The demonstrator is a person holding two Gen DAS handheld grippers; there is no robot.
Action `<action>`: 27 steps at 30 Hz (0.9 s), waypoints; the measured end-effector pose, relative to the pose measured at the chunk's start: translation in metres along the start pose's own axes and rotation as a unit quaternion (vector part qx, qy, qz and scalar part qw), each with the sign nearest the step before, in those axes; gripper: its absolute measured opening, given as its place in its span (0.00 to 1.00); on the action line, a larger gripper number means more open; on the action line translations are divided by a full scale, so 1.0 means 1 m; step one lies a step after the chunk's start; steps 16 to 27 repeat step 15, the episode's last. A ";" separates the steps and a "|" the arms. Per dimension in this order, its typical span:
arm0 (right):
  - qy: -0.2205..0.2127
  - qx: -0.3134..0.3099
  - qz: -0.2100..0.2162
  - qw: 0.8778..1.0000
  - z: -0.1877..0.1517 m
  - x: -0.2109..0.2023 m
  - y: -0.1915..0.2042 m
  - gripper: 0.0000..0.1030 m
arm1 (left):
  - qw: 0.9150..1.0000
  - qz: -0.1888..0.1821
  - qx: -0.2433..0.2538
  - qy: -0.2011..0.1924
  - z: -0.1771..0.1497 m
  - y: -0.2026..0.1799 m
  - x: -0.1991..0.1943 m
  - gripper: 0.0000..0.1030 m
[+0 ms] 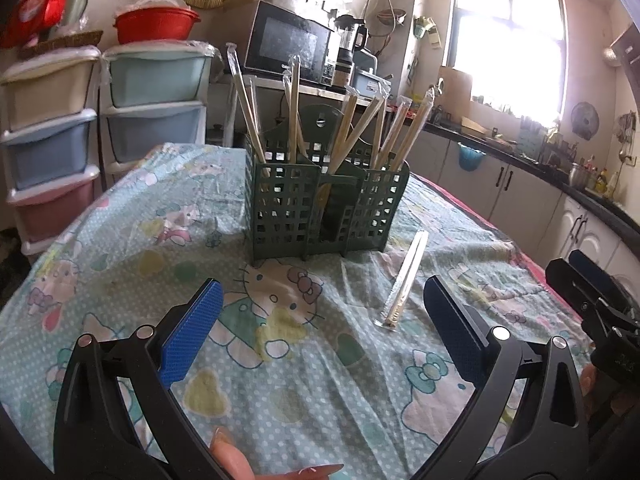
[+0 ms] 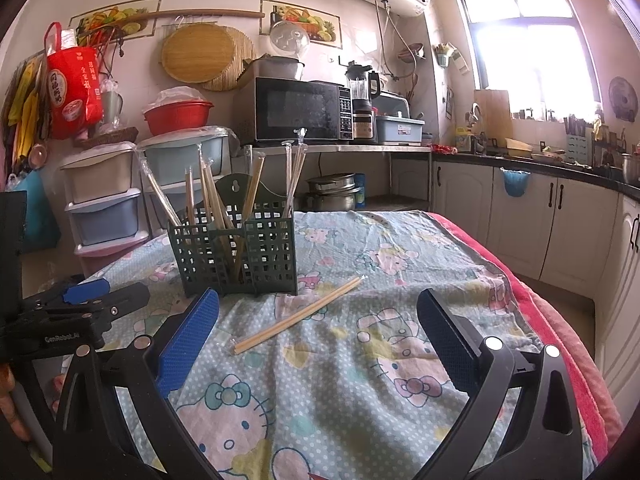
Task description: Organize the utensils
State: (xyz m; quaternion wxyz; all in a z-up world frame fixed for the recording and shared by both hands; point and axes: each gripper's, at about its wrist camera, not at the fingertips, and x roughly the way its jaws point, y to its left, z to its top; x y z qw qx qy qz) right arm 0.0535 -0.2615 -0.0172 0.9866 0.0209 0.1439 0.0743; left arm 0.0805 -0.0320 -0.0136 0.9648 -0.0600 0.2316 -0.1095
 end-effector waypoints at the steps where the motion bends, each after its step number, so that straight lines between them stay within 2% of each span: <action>1: 0.000 0.000 -0.002 1.000 0.000 0.000 0.000 0.94 | 1.000 0.006 -0.002 0.005 0.000 0.000 0.002 0.90; 3: -0.001 0.003 -0.005 1.000 0.001 0.000 -0.002 0.94 | 0.999 0.034 0.000 0.018 0.000 -0.001 0.006 0.90; 8: 0.004 0.004 -0.013 1.000 0.004 0.003 -0.007 0.94 | 0.999 0.036 -0.012 0.037 0.004 0.006 0.010 0.90; 10: 0.013 0.000 -0.026 1.000 0.010 0.007 -0.015 0.94 | 0.998 0.041 -0.013 0.053 0.009 0.013 0.013 0.90; 11: 0.019 -0.005 -0.034 0.999 0.014 0.011 -0.018 0.94 | 0.996 0.051 -0.011 0.074 0.014 0.021 0.018 0.90; 13: 0.066 -0.024 -0.078 0.994 0.023 0.032 -0.035 0.94 | 0.992 0.074 -0.006 0.098 0.021 0.038 0.025 0.90; 15: 0.124 -0.028 -0.128 0.984 0.026 0.059 -0.057 0.94 | 0.985 0.118 0.010 0.124 0.029 0.061 0.037 0.90; 27: 0.124 -0.028 -0.128 0.984 0.026 0.059 -0.057 0.94 | 0.985 0.118 0.010 0.124 0.029 0.061 0.037 0.90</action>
